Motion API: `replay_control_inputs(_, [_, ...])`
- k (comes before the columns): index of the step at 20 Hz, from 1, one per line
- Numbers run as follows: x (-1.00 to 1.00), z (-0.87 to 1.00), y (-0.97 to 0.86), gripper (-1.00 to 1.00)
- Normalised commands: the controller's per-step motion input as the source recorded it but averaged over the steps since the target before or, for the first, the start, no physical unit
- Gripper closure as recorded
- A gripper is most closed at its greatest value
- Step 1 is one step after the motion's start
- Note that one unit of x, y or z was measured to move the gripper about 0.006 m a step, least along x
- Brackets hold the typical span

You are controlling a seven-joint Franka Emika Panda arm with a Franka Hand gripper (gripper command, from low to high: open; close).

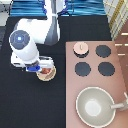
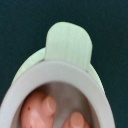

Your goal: Take the lid off the pot, put the pot on the plate, and use the tool to push the pot to the front of the table.

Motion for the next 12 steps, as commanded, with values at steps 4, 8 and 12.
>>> replay_control_inputs(4, [-0.41,0.63,-0.66,-1.00])
replay_control_inputs(8, [-0.37,0.31,-0.77,-1.00])
replay_control_inputs(12, [-0.45,0.13,-0.76,-1.00])
